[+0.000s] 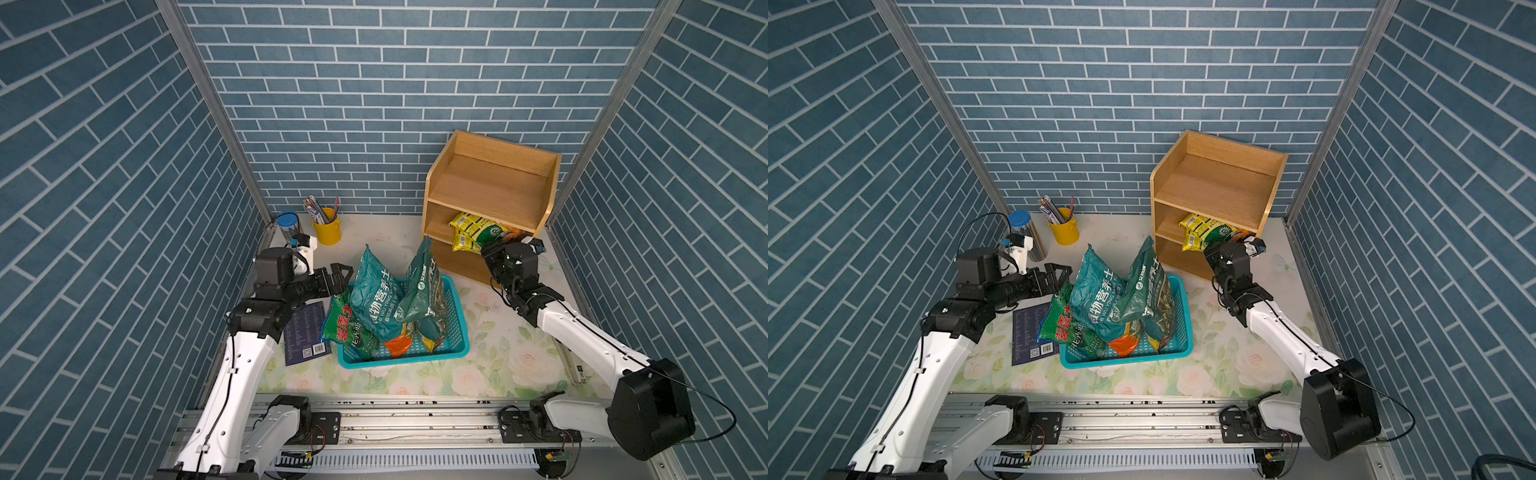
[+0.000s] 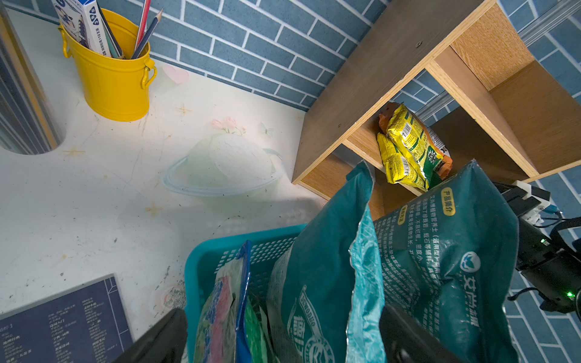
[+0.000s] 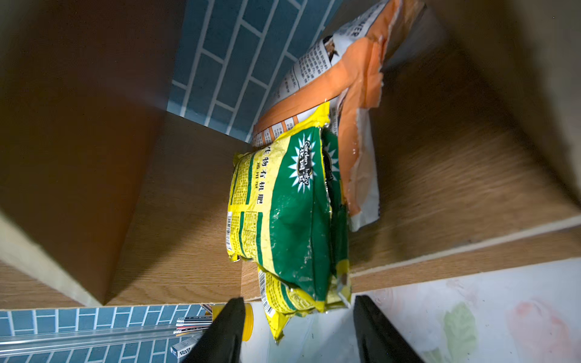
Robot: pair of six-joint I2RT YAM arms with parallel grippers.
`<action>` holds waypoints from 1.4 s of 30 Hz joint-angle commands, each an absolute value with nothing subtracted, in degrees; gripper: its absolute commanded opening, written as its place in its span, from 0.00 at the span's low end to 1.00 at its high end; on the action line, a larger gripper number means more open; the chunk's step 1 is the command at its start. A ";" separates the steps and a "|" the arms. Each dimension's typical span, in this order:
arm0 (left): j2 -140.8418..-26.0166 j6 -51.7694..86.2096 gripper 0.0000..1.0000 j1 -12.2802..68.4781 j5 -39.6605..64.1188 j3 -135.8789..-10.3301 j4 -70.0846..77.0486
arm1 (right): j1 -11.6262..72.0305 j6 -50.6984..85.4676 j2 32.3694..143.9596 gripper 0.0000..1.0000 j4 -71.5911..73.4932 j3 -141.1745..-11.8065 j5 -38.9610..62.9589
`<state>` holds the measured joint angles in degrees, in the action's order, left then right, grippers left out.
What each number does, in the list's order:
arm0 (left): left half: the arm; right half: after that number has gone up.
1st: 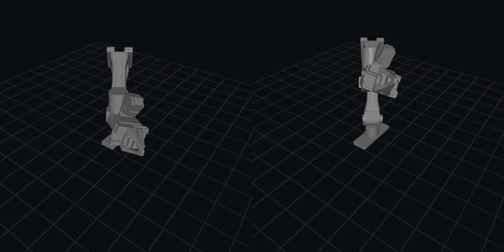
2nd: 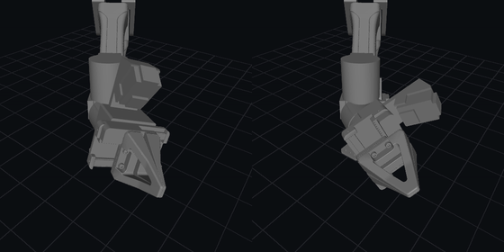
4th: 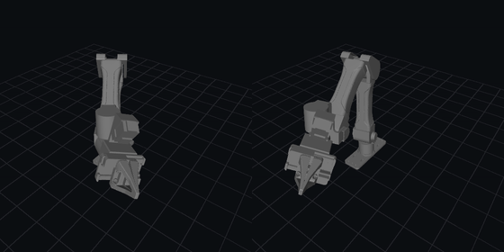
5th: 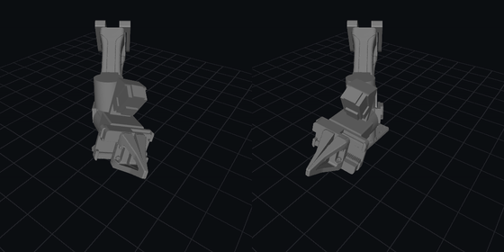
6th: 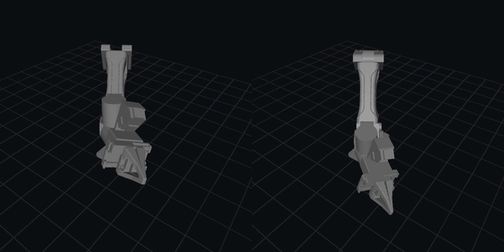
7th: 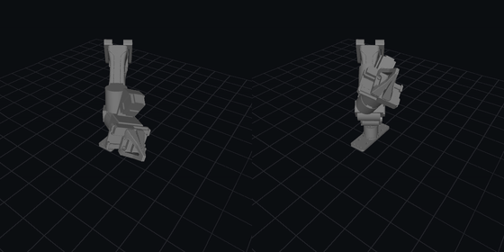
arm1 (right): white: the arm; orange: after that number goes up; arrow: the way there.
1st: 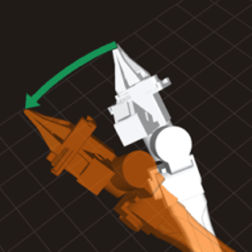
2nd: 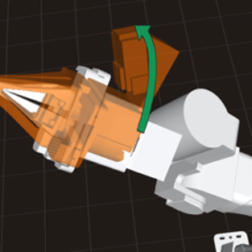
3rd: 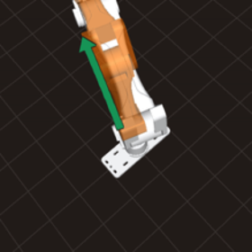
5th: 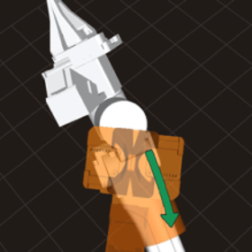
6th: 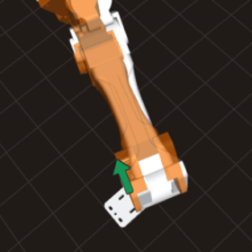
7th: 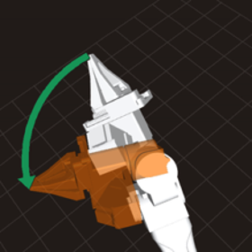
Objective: Take down the fertilizer bag from the shelf
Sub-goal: Pick up the fertilizer bag from the shelf.
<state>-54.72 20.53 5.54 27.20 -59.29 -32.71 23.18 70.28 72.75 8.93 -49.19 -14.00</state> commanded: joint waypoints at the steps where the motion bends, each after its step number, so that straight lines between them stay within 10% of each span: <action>1: -54.73 19.95 1.00 5.62 27.20 -58.62 -32.34 | 23.02 70.58 72.29 0.60 7.39 -50.13 -15.95; 42: -54.84 19.95 1.00 5.62 27.24 -58.62 -32.35 | 21.51 64.92 80.15 0.49 9.57 -52.93 -24.57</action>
<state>-54.76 20.53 5.54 27.20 -59.20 -32.71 22.17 66.19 77.56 7.75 -51.07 -23.86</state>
